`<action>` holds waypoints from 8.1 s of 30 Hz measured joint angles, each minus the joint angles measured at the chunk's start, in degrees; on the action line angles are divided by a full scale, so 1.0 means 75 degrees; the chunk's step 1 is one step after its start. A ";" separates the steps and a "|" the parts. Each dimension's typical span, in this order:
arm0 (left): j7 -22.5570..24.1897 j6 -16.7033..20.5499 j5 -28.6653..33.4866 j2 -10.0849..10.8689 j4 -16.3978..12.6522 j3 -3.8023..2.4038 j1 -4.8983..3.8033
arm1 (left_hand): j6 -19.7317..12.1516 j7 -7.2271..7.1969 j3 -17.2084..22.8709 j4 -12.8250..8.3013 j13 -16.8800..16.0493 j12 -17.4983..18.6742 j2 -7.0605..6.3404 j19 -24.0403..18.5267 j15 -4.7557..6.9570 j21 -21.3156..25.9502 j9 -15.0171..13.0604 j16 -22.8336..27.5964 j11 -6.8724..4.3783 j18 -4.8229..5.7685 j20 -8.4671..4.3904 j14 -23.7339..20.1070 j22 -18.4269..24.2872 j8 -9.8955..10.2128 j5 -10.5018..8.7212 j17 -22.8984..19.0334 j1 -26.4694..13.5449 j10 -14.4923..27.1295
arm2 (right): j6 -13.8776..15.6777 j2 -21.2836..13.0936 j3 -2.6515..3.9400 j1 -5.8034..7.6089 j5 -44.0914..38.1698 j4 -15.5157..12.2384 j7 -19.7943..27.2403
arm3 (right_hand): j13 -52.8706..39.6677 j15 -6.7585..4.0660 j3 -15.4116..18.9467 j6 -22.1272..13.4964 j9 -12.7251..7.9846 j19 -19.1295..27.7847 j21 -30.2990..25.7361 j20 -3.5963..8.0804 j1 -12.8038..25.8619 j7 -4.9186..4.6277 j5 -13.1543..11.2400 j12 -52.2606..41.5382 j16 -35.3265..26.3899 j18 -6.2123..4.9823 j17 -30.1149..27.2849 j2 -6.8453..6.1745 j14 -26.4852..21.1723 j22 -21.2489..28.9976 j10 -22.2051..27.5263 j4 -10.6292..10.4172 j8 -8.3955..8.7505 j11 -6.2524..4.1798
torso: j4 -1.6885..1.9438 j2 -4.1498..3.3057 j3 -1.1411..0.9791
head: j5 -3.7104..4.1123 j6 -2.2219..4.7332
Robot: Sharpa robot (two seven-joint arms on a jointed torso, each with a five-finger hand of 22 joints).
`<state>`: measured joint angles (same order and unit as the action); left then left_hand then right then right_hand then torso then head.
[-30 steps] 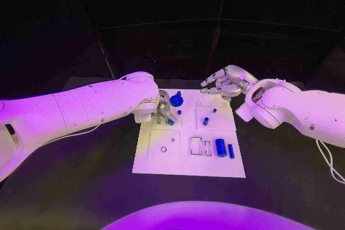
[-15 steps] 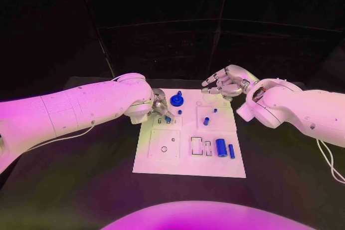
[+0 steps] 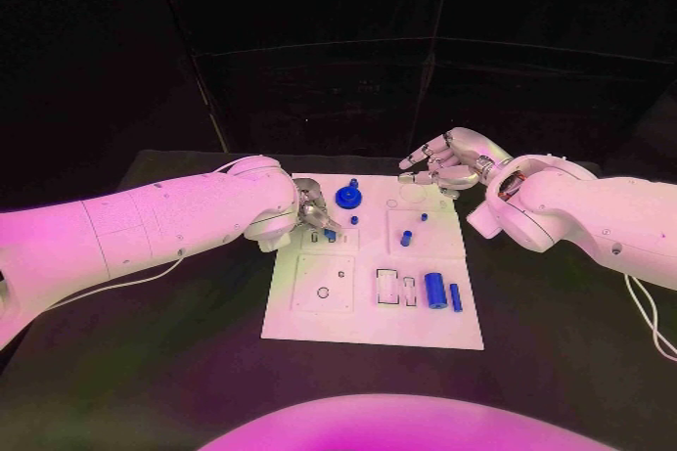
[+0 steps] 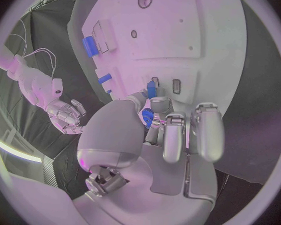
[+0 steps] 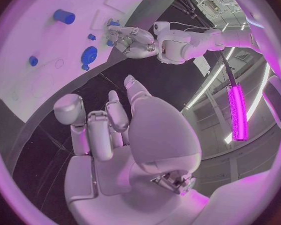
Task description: Assemble the parts on the task board
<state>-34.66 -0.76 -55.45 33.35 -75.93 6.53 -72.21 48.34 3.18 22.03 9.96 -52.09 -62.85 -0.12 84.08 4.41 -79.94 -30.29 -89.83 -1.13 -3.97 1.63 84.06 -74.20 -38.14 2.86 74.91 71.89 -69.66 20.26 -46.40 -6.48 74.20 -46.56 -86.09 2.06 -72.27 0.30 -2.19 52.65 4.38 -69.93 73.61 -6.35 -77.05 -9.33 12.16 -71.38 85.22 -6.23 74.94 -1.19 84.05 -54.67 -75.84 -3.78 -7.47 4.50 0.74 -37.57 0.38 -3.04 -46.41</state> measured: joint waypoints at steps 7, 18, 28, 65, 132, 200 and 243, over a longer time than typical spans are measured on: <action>0.0038 0.0227 -0.0258 -0.0092 0.0040 -0.0011 0.0092 | 0.0000 0.0001 0.0129 -0.0042 0.0000 0.0000 -0.0072 0.0000 0.0000 0.0000 -0.0263 0.0000 -0.0010 0.0000 0.0000 0.0000 0.0001 -0.0065 0.0000 0.0000 -0.0074 -0.0012 | -0.0012 0.0009 0.0000 0.0000 0.0006 0.0007 0.0004 | -0.0001 0.0000 0.0000 0.0000 0.0000 0.0000 0.0000 0.0000 0.0000 0.0000 0.0000 0.0000 0.0000 0.0000 0.0000 0.0000 0.0000 0.0000 0.0000 0.0000 0.0000 0.0000 | -0.0010 -0.0007 0.0001 | -0.0004 0.0008; 0.0059 0.0319 -0.0516 -0.0096 0.0023 -0.0021 0.0122 | 0.0002 0.0003 0.0328 -0.0058 -0.0005 0.0001 -0.0171 0.0000 0.0000 0.0000 -0.0302 0.0000 -0.0028 0.0000 0.0000 0.0000 -0.0015 -0.0077 -0.0005 0.0000 -0.0174 -0.0051 | -0.0024 0.0026 -0.0001 0.0000 0.0013 0.0025 0.0008 | -0.0001 0.0000 0.0000 0.0000 -0.0001 0.0000 0.0000 0.0000 0.0000 0.0000 0.0000 0.0000 0.0000 0.0000 -0.0001 0.0000 0.0000 -0.0001 0.0000 0.0000 0.0000 0.0000 | -0.0015 -0.0014 -0.0006 | -0.0004 -0.0015; 0.0021 0.0171 -0.0606 -0.0046 0.0002 -0.0034 0.0115 | 0.0001 0.0004 0.0452 -0.0098 -0.0005 0.0001 -0.0204 -0.0001 0.0000 0.0000 -0.0322 0.0000 -0.0027 0.0000 0.0001 0.0000 -0.0025 -0.0108 -0.0026 0.0000 -0.0224 -0.0051 | -0.0041 0.0044 -0.0001 0.0000 0.0017 0.0047 0.0010 | -0.0001 0.0000 0.0000 0.0000 0.0000 0.0000 0.0000 0.0000 0.0000 0.0000 0.0000 0.0000 0.0000 0.0000 -0.0002 0.0000 0.0000 -0.0001 0.0000 0.0000 0.0000 0.0000 | -0.0010 -0.0011 -0.0006 | -0.0010 -0.0054; -0.0146 -0.0270 -0.0701 -0.0038 -0.0059 -0.0068 0.0100 | -0.0011 0.0018 0.0590 -0.0131 -0.0004 0.0001 -0.0296 -0.0001 0.0027 0.0000 -0.0389 0.0000 -0.0025 -0.0001 0.0001 -0.0028 -0.0023 -0.0161 -0.0030 0.0000 -0.0292 -0.0105 | -0.0105 0.0074 -0.0001 -0.0001 0.0019 0.0065 0.0019 | 0.0006 0.0000 0.0000 0.0000 -0.0001 0.0000 0.0000 0.0000 0.0000 0.0000 0.0000 0.0000 0.0000 0.0000 -0.0004 0.0000 0.0000 -0.0002 0.0000 0.0001 -0.0038 0.0000 | -0.0009 -0.0010 -0.0006 | -0.0043 -0.0116; -0.0489 -0.0743 -0.0755 -0.0457 0.0502 -0.0069 0.0062 | 0.0443 -0.0192 -0.0681 0.0034 -0.0358 -0.0396 -0.0442 -0.0001 0.0109 -0.0066 -0.0602 0.0000 -0.0136 0.0001 -0.0106 -0.0001 -0.0100 -0.0421 -0.0050 0.0000 -0.1612 -0.0350 | -0.0126 0.0071 -0.0001 0.0000 0.0022 0.0055 0.0014 | 0.0023 0.0001 0.0021 0.0000 -0.0001 0.0000 0.0000 0.0000 0.0000 0.0000 0.0000 0.0000 0.0000 0.0000 -0.0001 0.0000 0.0000 0.0021 0.0000 -0.0021 -0.0038 0.0000 | -0.0005 -0.0005 -0.0005 | 0.0037 -0.0171; -0.0618 -0.1966 -0.0790 -0.0999 0.2619 -0.0684 -0.0641 | -0.0286 0.0263 -0.3390 0.0871 0.0534 0.0124 0.0111 -0.0013 -0.0099 0.0519 0.0117 0.0000 0.0164 -0.0001 0.0073 -0.0014 0.0344 0.0847 -0.0050 0.0000 -0.1317 0.0309 | -0.0127 0.0169 -0.0002 -0.0002 0.0037 0.0220 0.0023 | 0.0042 0.0000 0.0105 0.0000 -0.0002 0.0026 -0.0059 0.0026 0.0041 0.0000 0.0000 0.0029 -0.0029 0.0000 -0.0004 0.0041 -0.0001 0.0093 0.0000 -0.0104 -0.0067 0.0000 | -0.0033 -0.0067 0.0027 | -0.0066 -0.0028; -0.0505 -0.2624 -0.1052 -0.1367 0.3044 -0.0621 -0.0402 | 0.0084 0.0192 -0.3641 0.0788 0.0472 0.0059 0.0321 -0.0015 -0.0098 0.0460 0.0244 0.0000 0.0193 0.0000 0.0071 -0.0015 0.0206 0.0911 -0.0051 -0.0001 -0.0884 0.0280 | -0.0143 0.0250 -0.0002 -0.0002 0.0040 0.0259 0.0044 | 0.0055 0.0000 0.0104 0.0000 -0.0002 0.0055 -0.0089 -0.0003 0.0041 0.0000 0.0000 0.0029 -0.0028 0.0000 -0.0001 0.0041 -0.0001 0.0124 0.0028 -0.0104 -0.0066 -0.0028 | -0.0029 -0.0051 0.0011 | -0.0087 -0.0136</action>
<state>-38.44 -20.44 -63.34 23.10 -53.10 1.87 -75.23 48.96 4.62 -5.28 15.87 -48.55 -62.40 2.29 83.97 3.67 -76.49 -28.46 -89.82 0.32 -3.97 2.16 83.95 -72.65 -31.30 2.48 74.91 65.26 -67.56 19.18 -44.52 -6.49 74.18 -46.26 -84.15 2.39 -71.86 0.30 -1.41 52.65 4.36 -69.52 72.94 -6.37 -76.74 -9.34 12.16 -71.16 85.01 -6.22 74.93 -0.88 84.05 -53.74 -75.63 -4.56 -7.97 4.29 0.52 -37.95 0.46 -3.70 -47.43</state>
